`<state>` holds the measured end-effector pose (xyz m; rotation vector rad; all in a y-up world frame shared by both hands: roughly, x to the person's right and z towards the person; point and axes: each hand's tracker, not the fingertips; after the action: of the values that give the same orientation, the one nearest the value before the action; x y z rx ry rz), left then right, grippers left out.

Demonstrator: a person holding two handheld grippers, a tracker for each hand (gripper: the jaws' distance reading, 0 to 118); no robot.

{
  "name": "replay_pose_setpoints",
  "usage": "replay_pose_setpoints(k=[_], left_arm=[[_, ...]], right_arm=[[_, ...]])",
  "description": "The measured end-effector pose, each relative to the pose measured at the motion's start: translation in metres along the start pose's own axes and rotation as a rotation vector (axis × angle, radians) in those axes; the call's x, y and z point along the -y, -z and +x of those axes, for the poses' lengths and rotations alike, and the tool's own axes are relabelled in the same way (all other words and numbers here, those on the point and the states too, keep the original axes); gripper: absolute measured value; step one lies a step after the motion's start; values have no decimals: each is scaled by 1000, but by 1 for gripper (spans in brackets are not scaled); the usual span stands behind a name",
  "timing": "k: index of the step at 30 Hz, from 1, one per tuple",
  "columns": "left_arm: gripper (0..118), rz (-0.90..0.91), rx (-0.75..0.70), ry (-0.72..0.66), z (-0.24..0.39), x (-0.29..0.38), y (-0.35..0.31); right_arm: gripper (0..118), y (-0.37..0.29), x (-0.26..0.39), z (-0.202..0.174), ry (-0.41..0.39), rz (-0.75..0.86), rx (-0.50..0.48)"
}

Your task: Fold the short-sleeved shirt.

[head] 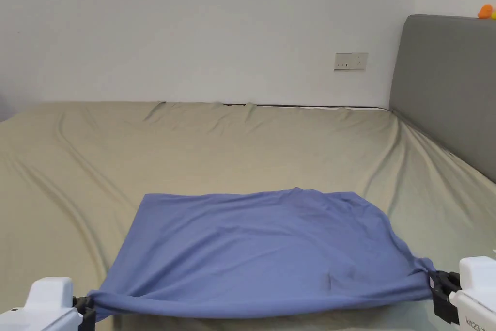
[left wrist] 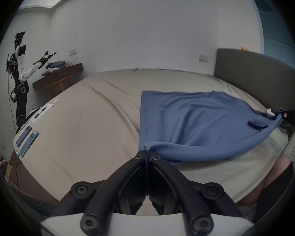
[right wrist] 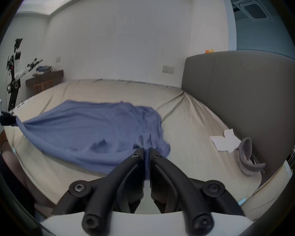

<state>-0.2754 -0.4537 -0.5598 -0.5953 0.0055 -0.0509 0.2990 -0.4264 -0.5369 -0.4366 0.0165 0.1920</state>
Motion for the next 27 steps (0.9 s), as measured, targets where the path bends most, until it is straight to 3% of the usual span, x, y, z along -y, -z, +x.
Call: replay_pose_setpoints(k=[1, 2, 3, 7, 11, 12, 13, 14, 15, 16, 17, 19, 21, 23, 25, 27], left_arm=[[0, -36, 13, 5, 1, 3, 2], [0, -71, 21, 8, 3, 6, 5], [0, -105, 39, 15, 4, 9, 8], [0, -187, 36, 45, 2, 21, 30], [1, -299, 65, -2, 2, 30, 42], [8, -332, 74, 7, 2, 32, 45], [18, -325, 49, 24, 4, 34, 44], [32, -267, 14, 48, 5, 34, 40], [53, -261, -8, 72, 4, 32, 38], [83, -280, -7, 64, 2, 30, 38], [95, -297, -10, 47, 0, 27, 36], [90, -275, 25, -61, -6, 9, 20], [83, -161, 31, -148, -6, -19, -8], [63, 45, 57, -209, -3, -44, -43], [40, 231, 37, -212, 13, -63, -83], [37, 359, -3, -152, 25, -71, -112]], right_arm=[[6, 1, 5, 1, 15, -45, -14], [6, 2, 15, 2, 100, -169, -37], [6, 3, 19, 2, 39, -97, -9], [6, 15, 44, -4, -51, -234, -34], [6, 27, 61, -3, 8, -334, -74], [8, 30, 66, -2, 21, -364, -86], [18, 31, 69, -2, 13, -373, -66], [40, 30, 72, -3, 13, -379, -49], [67, 26, 72, -4, 9, -364, -35], [99, 23, 72, -2, 13, -353, -16], [110, 20, 70, 3, 40, -350, -14], [110, 8, 56, 10, 131, -291, -28], [110, -7, 31, 13, 172, -200, -42], [109, -27, 3, 12, 186, -48, -2], [99, -52, -27, 7, 206, 102, -2], [96, -76, -48, -1, 238, 212, 5]])
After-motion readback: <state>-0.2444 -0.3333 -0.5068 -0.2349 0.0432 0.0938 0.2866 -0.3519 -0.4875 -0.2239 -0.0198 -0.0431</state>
